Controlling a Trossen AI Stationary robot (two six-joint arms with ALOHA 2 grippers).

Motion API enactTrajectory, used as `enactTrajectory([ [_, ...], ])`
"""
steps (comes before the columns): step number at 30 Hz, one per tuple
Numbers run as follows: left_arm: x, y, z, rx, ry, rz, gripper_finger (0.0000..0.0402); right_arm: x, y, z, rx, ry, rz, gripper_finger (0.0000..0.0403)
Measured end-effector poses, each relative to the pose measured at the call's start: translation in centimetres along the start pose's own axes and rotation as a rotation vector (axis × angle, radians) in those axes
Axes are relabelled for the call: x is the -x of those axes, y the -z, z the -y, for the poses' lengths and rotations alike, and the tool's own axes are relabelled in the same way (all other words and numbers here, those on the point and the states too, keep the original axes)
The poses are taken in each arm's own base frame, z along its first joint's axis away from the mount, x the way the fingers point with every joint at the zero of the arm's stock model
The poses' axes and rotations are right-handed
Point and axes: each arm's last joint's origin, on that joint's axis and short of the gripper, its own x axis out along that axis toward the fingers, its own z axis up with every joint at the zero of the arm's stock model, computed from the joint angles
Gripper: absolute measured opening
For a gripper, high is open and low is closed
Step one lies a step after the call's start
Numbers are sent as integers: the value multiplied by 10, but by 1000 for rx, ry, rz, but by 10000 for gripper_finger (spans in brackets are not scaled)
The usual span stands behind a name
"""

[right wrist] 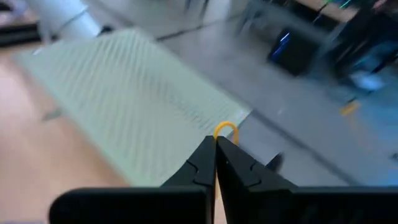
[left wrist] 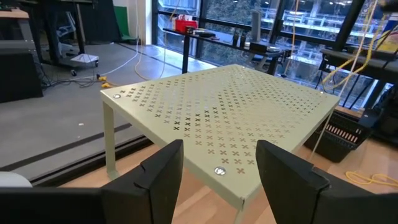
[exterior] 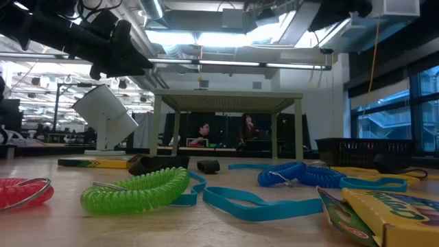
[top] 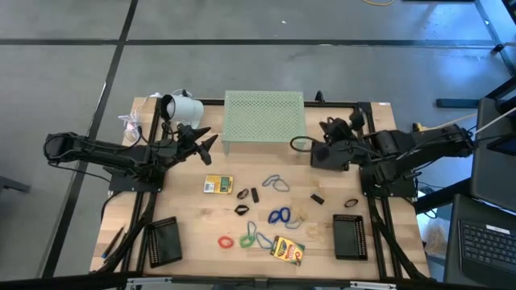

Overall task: Pick & Place Office Desk Supplies
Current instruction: Put the yellow rubber band into the top right black bin

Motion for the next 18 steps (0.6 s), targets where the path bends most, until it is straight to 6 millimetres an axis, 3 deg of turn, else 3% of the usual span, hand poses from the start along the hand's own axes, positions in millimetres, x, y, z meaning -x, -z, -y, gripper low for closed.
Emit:
enactTrajectory([
  [10, 0, 0, 0, 13, -1, -3, 198, -14, 22, 15, -56, -27, -359, 9],
  [18, 0, 0, 0, 13, -1, -3, 198, -25, 41, 8, -52, -57, -511, 9],
])
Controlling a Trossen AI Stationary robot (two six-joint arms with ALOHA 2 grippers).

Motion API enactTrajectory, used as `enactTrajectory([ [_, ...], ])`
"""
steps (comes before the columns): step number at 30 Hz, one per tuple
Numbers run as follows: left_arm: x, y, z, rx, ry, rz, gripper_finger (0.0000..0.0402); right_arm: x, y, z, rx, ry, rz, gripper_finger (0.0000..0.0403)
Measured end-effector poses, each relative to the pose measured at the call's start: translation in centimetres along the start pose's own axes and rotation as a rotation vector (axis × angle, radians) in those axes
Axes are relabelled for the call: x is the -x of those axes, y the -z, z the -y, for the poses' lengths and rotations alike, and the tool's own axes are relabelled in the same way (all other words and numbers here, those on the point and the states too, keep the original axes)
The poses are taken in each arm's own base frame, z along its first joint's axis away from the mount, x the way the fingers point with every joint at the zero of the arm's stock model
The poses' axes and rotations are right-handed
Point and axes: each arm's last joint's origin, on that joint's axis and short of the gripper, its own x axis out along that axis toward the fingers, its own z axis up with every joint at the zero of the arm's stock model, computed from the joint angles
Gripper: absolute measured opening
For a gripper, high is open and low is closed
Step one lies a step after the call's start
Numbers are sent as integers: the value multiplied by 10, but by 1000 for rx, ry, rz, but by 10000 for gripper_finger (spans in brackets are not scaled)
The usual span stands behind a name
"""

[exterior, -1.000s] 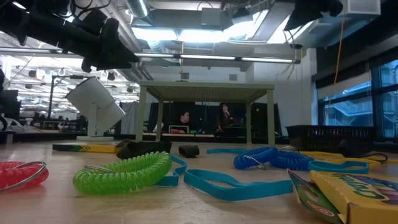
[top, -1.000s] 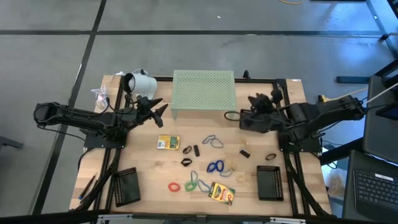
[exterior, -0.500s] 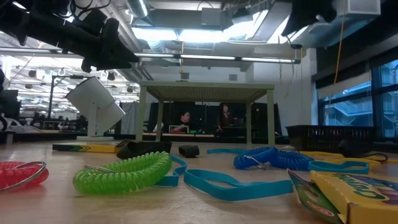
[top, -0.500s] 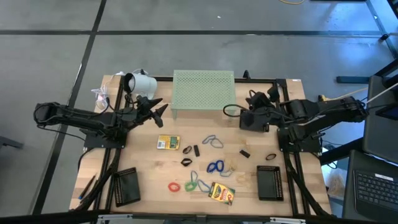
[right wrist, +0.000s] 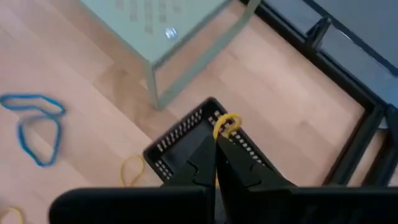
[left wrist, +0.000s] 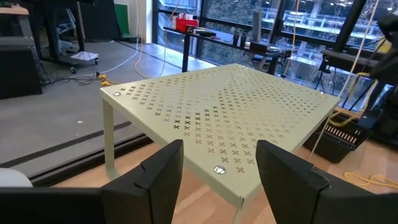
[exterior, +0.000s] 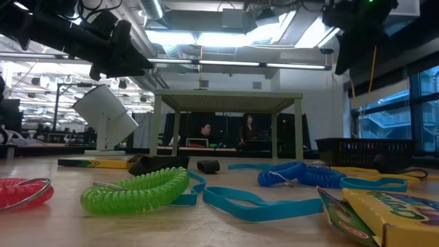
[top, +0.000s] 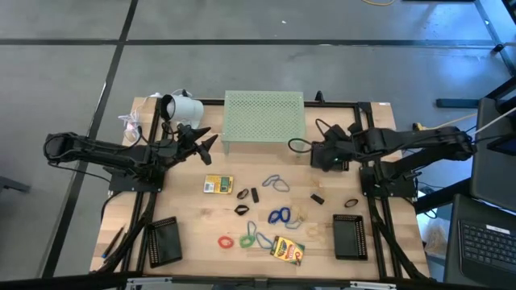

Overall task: Pick & Place Office Desk Supplies
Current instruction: Put the yellow rubber band into the top right black bin

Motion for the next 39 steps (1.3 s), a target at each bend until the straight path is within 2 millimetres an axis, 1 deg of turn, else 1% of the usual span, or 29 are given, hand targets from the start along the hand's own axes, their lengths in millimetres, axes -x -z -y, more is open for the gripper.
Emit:
enactTrajectory([
  [5, 0, 0, 0, -3, -1, -3, 198, -10, 5, -2, 10, 51, -4, 14],
  [11, 0, 2, 0, -13, -4, -15, 198, -20, 15, -3, 13, 33, -82, 42],
  [17, 0, 2, -1, -15, -5, -17, 198, -24, 19, -3, -3, 41, -99, 79],
  [23, 0, 2, -1, -14, -5, -17, 198, -24, 19, -4, -8, 33, -93, 127],
  [25, 0, 2, -1, -14, -5, -17, 198, -24, 19, -5, -13, 4, -117, 142],
  [29, 0, 2, -1, -14, -5, -17, 198, -23, 20, -12, -38, -142, -218, 158],
  [31, 0, 2, -1, -14, -4, -17, 198, -22, 20, -16, -47, -222, -256, 160],
  [34, 0, 2, -1, -15, -4, -17, 198, -20, 19, -24, -54, -300, -243, 158],
  [39, -1, 5, -1, -29, -10, -36, 198, -18, 20, -37, -139, -335, -232, 149],
])
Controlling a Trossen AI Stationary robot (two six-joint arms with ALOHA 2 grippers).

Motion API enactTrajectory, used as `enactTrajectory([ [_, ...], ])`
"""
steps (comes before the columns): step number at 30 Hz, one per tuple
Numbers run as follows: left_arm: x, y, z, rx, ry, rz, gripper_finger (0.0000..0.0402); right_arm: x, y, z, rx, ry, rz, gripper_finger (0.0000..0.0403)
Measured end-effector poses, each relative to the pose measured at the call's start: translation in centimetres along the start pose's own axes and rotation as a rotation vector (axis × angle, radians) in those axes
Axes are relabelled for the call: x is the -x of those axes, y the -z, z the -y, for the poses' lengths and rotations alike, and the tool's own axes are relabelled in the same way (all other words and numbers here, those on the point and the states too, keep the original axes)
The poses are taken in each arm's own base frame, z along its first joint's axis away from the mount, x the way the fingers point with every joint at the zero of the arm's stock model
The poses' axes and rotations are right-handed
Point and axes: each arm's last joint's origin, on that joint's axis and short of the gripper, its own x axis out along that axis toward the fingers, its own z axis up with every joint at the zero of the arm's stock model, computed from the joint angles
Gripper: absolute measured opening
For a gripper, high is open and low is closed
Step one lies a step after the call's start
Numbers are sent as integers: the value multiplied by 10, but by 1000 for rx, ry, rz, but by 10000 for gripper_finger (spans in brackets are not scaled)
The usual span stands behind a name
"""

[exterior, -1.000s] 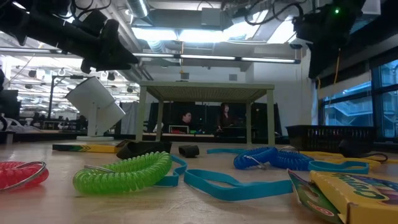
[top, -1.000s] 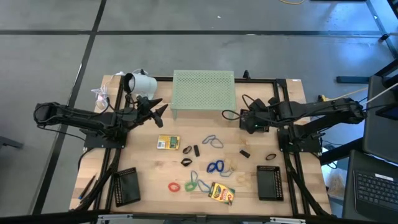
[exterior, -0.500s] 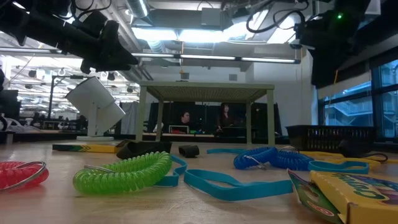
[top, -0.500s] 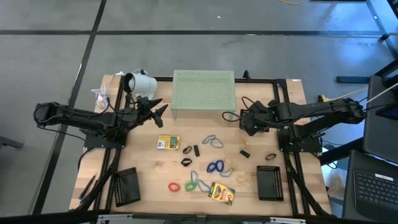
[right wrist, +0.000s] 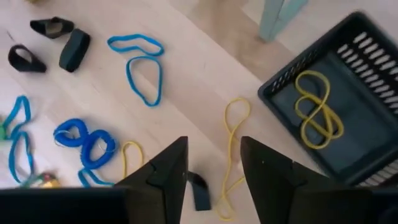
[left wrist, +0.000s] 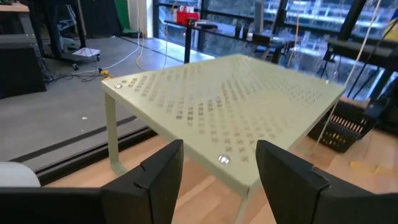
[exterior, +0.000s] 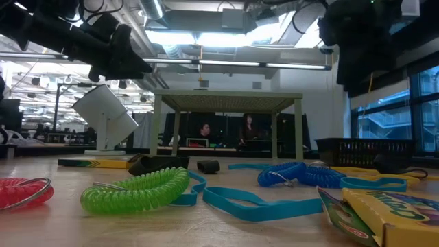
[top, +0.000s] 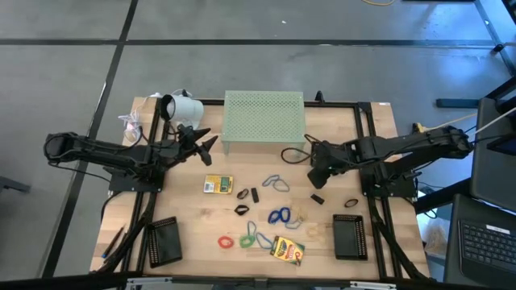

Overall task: Pick & Place Office Desk Supplies
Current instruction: Put the yellow rubber band into the top right black bin

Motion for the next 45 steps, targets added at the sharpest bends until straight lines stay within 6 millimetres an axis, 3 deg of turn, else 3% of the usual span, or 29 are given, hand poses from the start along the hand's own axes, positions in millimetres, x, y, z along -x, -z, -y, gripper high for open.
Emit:
enactTrajectory([
  [10, 0, 5, -1, 21, -13, -44, 198, -39, 17, -23, -117, 138, -89, 139],
  [24, 0, 5, -1, 36, -3, -46, 198, -90, 27, -31, 13, 274, -270, 139],
  [32, 0, 6, 1, 49, 69, -73, 198, -98, 24, -27, 42, 271, -265, 139],
  [39, 0, 7, 2, 72, 114, -91, 198, -124, 36, -4, -15, 242, -264, 139],
  [45, 0, 7, 2, 72, 110, -90, 198, -129, 40, 2, -31, 231, -252, 139],
])
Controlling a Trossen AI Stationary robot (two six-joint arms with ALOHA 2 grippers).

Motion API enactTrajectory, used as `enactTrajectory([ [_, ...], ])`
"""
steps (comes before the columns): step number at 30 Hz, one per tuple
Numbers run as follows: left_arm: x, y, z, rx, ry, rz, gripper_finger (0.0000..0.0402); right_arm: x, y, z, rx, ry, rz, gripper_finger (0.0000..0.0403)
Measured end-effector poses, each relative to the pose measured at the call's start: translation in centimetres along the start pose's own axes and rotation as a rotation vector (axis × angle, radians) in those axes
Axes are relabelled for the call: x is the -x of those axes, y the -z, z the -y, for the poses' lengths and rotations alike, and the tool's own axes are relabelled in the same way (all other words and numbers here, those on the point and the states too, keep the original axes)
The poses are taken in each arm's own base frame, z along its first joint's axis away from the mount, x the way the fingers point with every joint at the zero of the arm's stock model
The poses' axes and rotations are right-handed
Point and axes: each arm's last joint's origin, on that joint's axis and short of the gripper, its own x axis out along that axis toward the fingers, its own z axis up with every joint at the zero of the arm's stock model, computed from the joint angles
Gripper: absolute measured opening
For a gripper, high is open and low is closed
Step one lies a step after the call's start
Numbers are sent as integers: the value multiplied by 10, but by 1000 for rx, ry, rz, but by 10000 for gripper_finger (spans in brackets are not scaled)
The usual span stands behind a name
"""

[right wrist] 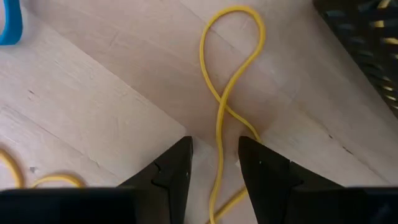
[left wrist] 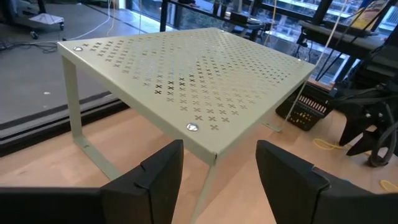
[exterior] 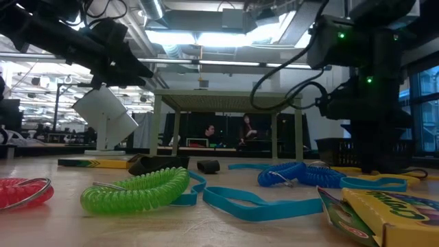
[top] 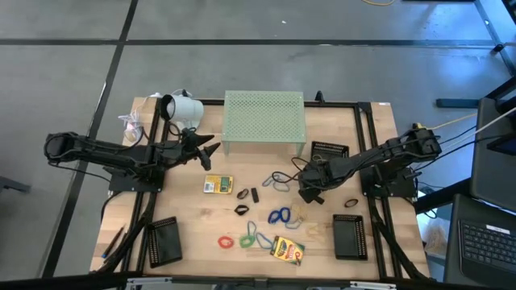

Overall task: Pick & Place Office Desk Supplies
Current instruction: Put the yellow rubber band into the top right black bin

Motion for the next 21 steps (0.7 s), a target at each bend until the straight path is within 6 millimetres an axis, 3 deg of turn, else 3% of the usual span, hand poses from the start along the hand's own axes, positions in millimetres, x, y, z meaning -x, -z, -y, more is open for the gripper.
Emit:
enactTrajectory([
  [6, 0, 0, 0, 0, -1, 1, 198, 1, -1, -2, 32, 2, 14, 112],
  [13, 0, 0, 0, 0, -2, 1, 198, 1, -2, -4, 33, -10, 24, 13],
  [21, 0, 0, 0, 0, -3, 0, 198, 7, -1, -4, 64, -23, 51, 3],
])
